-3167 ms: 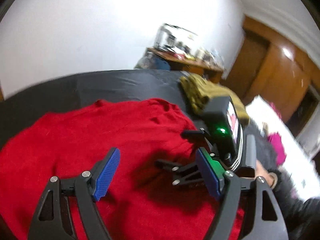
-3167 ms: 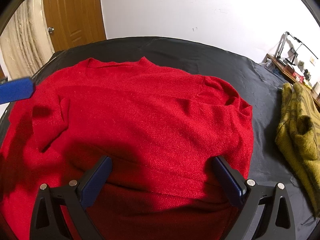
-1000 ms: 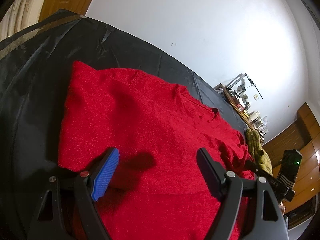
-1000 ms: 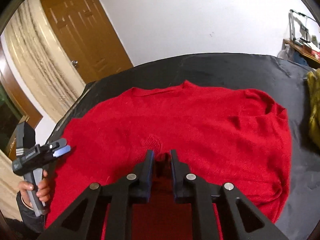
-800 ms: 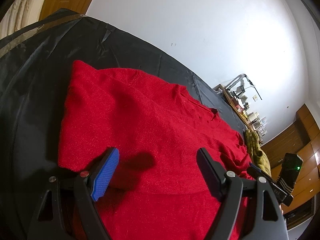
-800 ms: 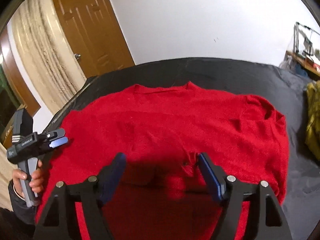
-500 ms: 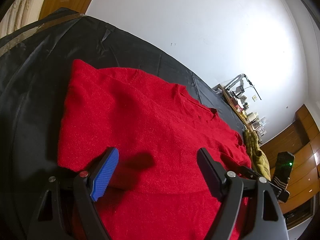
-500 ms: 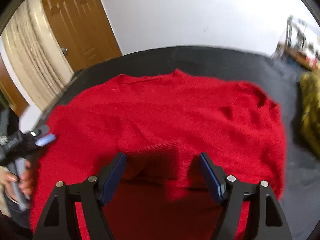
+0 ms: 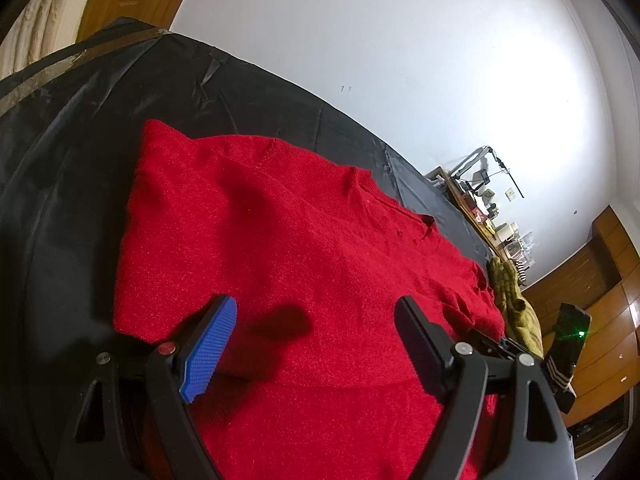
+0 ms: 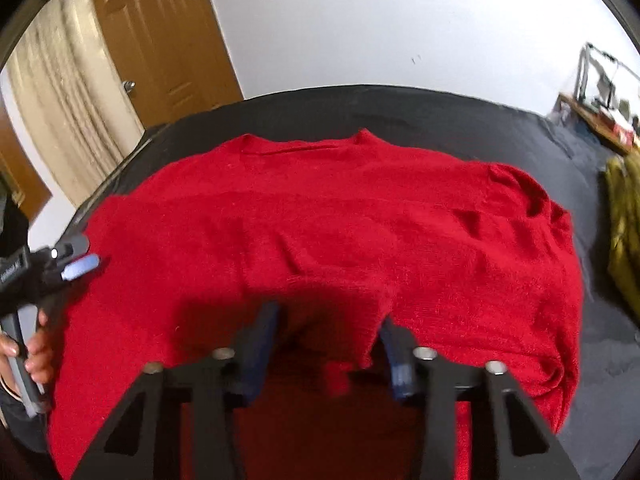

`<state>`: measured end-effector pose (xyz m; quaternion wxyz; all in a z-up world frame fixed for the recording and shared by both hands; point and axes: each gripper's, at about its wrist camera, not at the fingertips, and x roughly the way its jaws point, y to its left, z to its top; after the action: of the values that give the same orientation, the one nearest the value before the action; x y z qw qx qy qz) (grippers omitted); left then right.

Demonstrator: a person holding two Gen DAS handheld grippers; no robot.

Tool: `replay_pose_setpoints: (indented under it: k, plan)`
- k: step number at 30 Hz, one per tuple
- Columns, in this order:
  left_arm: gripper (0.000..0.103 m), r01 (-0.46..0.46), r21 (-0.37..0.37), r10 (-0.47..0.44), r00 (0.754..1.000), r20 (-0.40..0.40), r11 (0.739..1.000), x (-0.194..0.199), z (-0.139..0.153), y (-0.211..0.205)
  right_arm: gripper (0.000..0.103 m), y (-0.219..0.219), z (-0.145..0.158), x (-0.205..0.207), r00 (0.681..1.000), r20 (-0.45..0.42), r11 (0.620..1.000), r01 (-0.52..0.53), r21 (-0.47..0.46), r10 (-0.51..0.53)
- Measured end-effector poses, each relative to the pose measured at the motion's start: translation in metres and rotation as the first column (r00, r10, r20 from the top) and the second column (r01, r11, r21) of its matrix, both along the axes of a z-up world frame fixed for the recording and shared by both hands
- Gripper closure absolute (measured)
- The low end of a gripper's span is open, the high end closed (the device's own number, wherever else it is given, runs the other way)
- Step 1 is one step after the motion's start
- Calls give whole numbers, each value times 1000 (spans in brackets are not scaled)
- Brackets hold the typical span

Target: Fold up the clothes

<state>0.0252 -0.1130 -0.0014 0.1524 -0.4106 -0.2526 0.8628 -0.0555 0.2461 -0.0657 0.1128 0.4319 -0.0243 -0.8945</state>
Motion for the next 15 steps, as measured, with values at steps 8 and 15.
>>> replay_pose_setpoints:
  k: [8,15]
  plan:
    - [19,0,1,0,1000,0,1000,0,0,-1,76,14,4,-9,1000,7,983,24,-183,-23]
    - [19,0,-4,0,1000,-1,1000,0,0,-1,75,16,2,-17,999,25,960,48,-276,-43]
